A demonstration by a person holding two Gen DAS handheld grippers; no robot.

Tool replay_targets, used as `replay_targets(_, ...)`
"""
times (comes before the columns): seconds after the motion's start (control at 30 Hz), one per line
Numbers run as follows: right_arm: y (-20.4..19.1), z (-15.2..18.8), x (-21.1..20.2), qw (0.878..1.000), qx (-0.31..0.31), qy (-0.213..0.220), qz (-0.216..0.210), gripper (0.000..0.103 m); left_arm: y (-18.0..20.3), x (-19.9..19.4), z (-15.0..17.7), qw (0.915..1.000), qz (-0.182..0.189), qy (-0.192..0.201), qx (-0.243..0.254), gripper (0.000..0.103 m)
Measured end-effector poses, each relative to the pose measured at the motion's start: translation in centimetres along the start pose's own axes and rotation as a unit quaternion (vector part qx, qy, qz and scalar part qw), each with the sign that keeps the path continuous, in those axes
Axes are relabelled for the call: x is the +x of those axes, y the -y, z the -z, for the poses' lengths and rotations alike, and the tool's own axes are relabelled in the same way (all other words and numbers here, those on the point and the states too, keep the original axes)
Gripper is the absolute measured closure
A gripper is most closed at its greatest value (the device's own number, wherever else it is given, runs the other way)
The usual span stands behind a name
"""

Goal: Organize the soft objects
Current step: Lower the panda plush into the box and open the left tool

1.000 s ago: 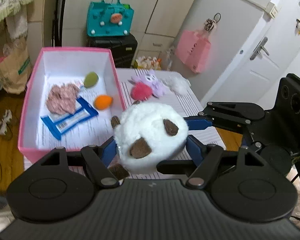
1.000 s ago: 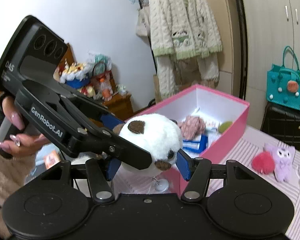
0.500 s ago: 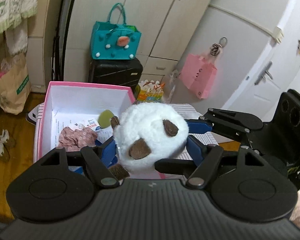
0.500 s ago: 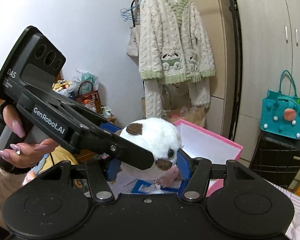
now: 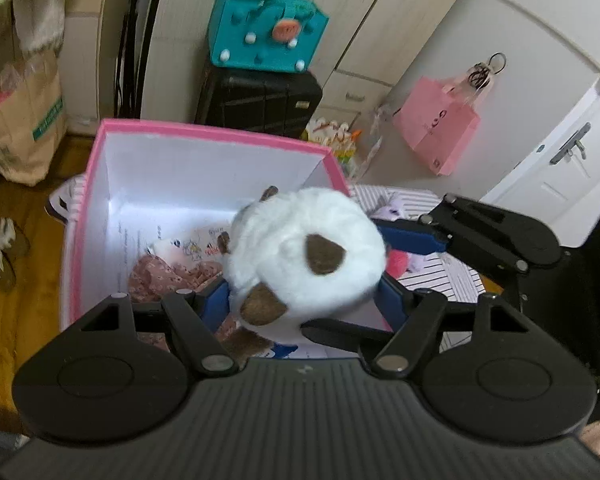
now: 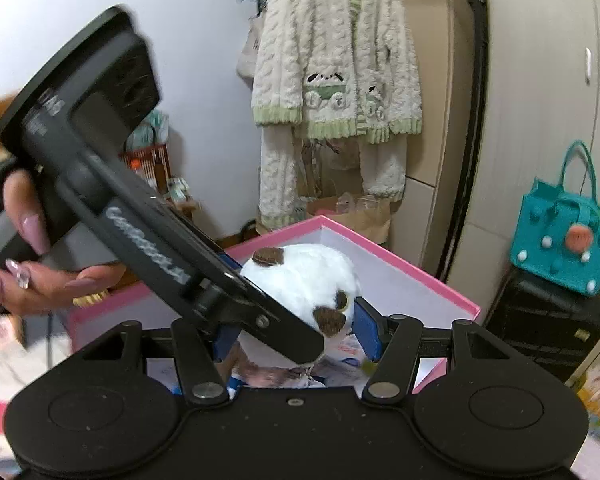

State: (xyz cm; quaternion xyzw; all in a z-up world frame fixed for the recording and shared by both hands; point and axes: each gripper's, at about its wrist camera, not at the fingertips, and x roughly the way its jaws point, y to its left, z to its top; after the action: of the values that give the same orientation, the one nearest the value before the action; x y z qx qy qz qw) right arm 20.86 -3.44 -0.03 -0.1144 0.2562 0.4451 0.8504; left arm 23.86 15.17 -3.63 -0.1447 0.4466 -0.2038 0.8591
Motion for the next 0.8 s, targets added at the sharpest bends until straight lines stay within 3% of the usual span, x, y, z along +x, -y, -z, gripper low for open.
replay_targets(0.33,1.2,0.4,2.8,0.998,-0.056,-0.030,0.006,0.038,-1.6,3.5,-0.7,0.9991,0.002,-0.036,-0.023,0.032)
replay_targets(0.8,0.9,1.5,3.6,0.993,-0.094,-0.050,0.047,0.037,-0.9,3.2,-0.2,0.9993,-0.018,-0.032,0.002,0.037)
